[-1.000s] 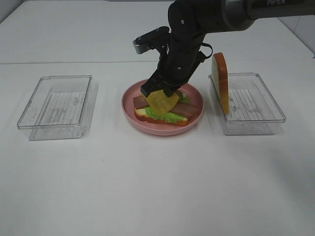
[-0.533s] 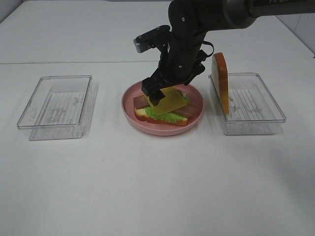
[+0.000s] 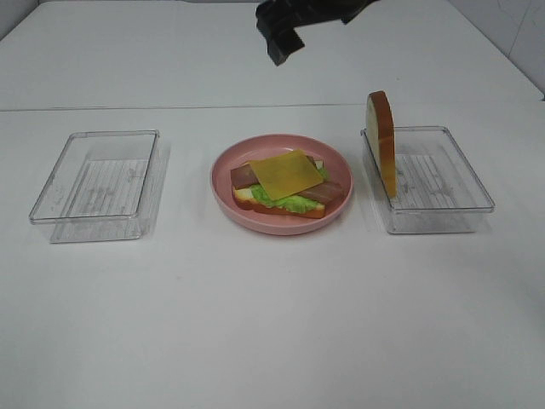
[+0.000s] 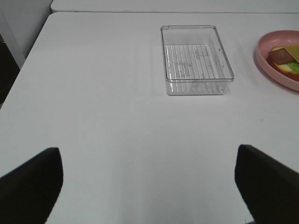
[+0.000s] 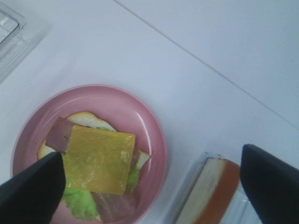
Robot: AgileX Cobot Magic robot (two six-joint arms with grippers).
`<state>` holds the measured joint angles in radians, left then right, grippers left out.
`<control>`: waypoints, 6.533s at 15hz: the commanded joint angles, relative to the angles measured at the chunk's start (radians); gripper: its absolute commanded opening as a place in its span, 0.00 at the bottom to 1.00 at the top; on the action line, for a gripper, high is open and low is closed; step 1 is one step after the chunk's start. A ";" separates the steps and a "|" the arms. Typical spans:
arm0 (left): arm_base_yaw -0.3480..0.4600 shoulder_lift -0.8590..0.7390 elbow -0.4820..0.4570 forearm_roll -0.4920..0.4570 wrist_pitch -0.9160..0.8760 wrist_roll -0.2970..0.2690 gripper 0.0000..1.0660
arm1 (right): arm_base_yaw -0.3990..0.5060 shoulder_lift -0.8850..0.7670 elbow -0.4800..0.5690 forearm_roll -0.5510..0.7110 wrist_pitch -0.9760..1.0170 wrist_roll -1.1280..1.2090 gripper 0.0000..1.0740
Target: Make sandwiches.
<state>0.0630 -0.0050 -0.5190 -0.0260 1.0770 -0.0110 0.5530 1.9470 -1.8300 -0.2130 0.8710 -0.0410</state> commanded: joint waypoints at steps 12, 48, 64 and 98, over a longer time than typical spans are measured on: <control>0.000 -0.017 0.001 -0.007 -0.004 0.003 0.86 | -0.224 0.073 -0.104 0.021 0.233 0.104 0.92; 0.000 -0.017 0.001 -0.007 -0.004 0.004 0.86 | -0.219 0.118 -0.260 0.438 0.363 -0.038 0.00; 0.000 -0.017 0.001 -0.007 -0.004 0.005 0.86 | -0.219 0.397 -0.260 0.850 0.319 -0.169 0.00; 0.000 -0.017 0.001 -0.007 -0.004 0.005 0.86 | -0.220 -0.397 0.248 0.033 0.444 0.112 0.85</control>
<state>0.0630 -0.0050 -0.5190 -0.0260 1.0770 -0.0080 0.3350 1.5710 -1.6100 -0.1610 1.2200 0.0520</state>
